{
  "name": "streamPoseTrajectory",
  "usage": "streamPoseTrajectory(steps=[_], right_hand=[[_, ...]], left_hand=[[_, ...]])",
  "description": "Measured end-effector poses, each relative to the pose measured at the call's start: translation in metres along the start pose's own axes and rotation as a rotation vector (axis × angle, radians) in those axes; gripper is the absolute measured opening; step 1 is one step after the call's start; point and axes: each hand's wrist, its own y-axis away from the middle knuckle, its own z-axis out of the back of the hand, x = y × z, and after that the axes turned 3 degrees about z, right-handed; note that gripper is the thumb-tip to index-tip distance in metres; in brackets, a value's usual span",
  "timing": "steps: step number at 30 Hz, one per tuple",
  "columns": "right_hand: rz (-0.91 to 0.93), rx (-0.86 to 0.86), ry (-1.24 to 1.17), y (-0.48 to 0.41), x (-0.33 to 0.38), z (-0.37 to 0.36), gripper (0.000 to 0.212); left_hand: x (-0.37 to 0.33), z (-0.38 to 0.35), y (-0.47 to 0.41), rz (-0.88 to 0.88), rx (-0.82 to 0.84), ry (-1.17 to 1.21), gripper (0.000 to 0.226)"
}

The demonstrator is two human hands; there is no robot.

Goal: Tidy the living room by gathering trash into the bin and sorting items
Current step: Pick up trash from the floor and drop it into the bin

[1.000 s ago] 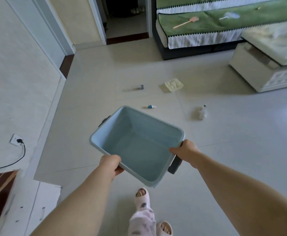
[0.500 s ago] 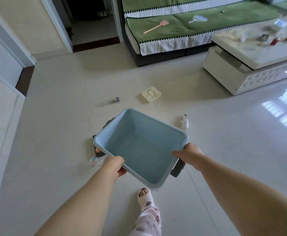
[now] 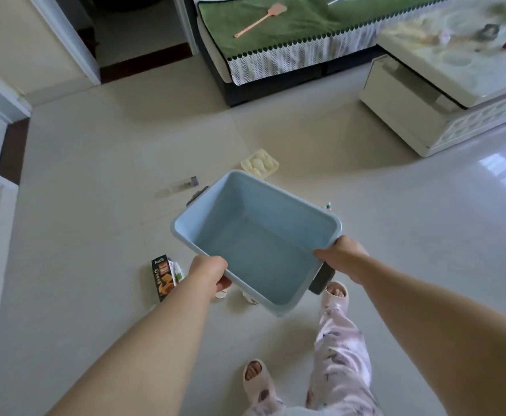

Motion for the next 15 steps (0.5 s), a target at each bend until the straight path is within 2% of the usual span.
streamPoseTrajectory(steps=[8, 11, 15], right_hand=[[0.029, 0.126, 0.103, -0.17, 0.029, 0.021, 0.016], [-0.013, 0.119, 0.127, -0.231, 0.023, 0.012, 0.022], [-0.09, 0.106, 0.055, -0.316, 0.002, -0.018, 0.024]], left_hand=[[-0.055, -0.083, -0.089, 0.104, -0.202, 0.095, 0.032], [-0.054, -0.124, -0.14, 0.161, -0.248, 0.142, 0.031], [-0.05, -0.176, -0.216, 0.149, -0.314, 0.093, 0.022]])
